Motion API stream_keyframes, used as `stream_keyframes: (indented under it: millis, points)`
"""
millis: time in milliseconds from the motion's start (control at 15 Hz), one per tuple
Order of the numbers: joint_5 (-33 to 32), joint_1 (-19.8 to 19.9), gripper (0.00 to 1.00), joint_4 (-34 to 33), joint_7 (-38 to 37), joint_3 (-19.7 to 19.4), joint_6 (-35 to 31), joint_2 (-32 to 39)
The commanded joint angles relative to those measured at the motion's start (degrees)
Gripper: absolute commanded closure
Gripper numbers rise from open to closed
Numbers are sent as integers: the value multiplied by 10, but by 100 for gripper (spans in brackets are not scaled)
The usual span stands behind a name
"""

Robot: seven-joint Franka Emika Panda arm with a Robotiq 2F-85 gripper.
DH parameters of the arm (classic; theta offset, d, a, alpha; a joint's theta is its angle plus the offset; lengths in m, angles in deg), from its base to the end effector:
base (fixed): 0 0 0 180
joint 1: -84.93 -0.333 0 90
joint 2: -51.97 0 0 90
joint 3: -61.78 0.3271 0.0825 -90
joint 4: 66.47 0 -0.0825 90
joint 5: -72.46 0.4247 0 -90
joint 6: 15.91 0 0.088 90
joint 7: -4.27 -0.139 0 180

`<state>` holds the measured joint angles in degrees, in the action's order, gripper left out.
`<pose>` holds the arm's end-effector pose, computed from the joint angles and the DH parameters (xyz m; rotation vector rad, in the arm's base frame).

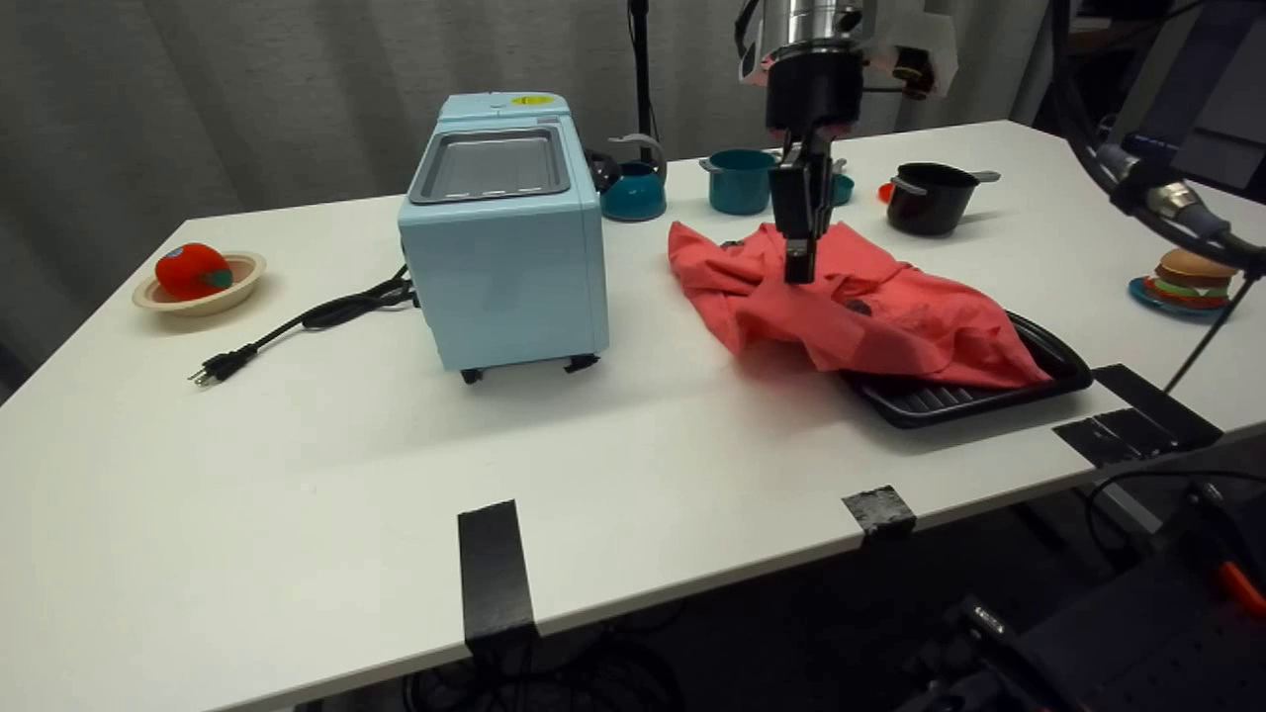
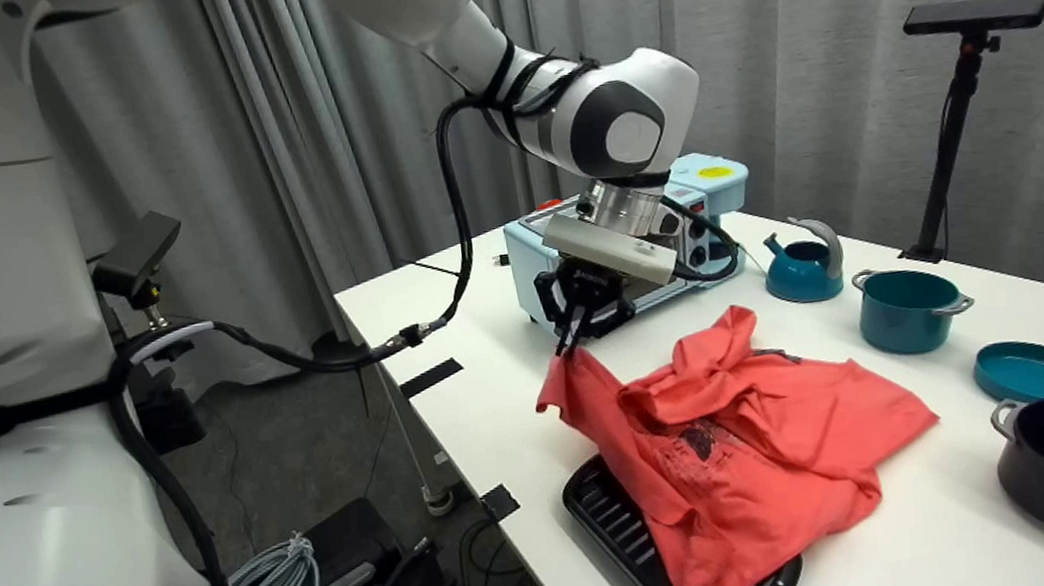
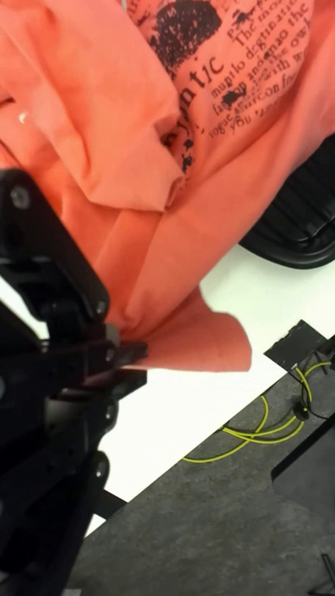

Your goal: Unfold the peach cloth on the table.

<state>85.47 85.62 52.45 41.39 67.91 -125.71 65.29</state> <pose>0.5510 0.0758 0.2490 -2.6537 -0.8576 0.4463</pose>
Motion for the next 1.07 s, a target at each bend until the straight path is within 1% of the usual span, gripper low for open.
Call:
stream_keyframes:
  millis: [0,133,200,333,400,467,533,733,1000]
  points:
    - [8,-8,56,23,-43,0,-32,-20]
    - [8,-5,42,23,-53,-2,-32,-21]
    - [3,-5,34,23,-61,-4,-34,-24]
    - [-14,-3,18,27,-83,-12,-52,-33]
    - [-31,-3,12,27,-99,-18,-61,-38]
    - [-51,-3,3,22,-113,-25,-61,-41]
    - [-71,-1,0,20,-127,-33,-69,-45]
    - [-113,10,0,6,-164,-56,-76,-57]
    - [-117,29,0,-15,-183,-83,-74,-77]
